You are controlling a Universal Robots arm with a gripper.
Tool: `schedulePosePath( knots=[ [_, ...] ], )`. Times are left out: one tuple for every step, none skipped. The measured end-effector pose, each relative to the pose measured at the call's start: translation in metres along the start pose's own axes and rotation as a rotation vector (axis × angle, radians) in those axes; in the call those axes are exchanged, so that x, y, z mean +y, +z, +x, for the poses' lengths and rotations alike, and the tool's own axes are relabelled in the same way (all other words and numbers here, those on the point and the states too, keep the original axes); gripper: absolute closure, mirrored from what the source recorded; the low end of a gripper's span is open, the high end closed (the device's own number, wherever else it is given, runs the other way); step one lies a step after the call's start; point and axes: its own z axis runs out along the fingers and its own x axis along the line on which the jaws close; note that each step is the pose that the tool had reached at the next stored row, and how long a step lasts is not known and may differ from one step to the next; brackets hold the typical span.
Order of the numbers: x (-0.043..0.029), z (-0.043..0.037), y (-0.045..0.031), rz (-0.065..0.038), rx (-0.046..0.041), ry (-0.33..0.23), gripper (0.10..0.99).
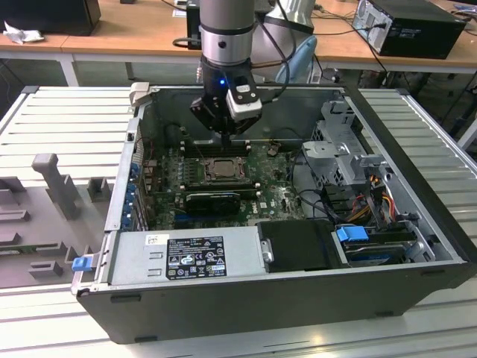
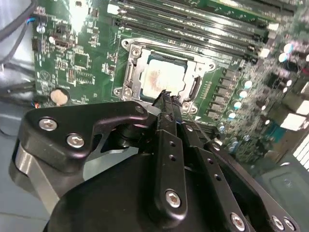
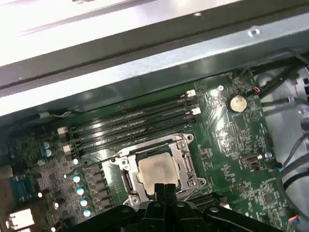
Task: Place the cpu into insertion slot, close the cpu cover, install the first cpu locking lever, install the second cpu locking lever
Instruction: 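Install the first cpu locking lever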
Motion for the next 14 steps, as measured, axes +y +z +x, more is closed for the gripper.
schedulePosePath(
  knots=[
    [0.0000,0.0000,0.0003,0.001,-0.0009,-0.066,0.980],
    [0.0000,0.0000,0.0004,0.000,-0.0012,-0.105,0.980],
    [0.0000,0.0000,0.0007,0.000,-0.0015,-0.140,0.980],
    [0.0000,0.0000,0.0008,-0.001,-0.0016,-0.167,0.980],
    [0.0000,0.0001,0.0009,-0.001,-0.0017,-0.183,0.980],
    [0.0000,0.0001,0.0010,-0.002,-0.0018,-0.200,0.980],
    [0.0000,0.0001,0.0012,-0.003,-0.0019,-0.229,0.980],
    [0.0001,0.0001,0.0016,-0.004,-0.0018,-0.262,0.980],
    [0.0002,0.0001,0.0018,-0.004,-0.0018,-0.279,0.980],
    [0.0002,0.0003,0.0022,-0.005,-0.0015,-0.291,0.980],
    [0.0000,0.0011,0.0028,-0.005,0.0005,-0.302,0.980],
    [-0.0006,0.0033,0.0039,-0.004,0.0057,-0.303,0.980],
    [-0.0012,0.0055,0.0053,-0.004,0.0111,-0.302,0.980],
    [-0.0011,0.0058,0.0061,-0.003,0.0133,-0.298,0.980]
  ],
)
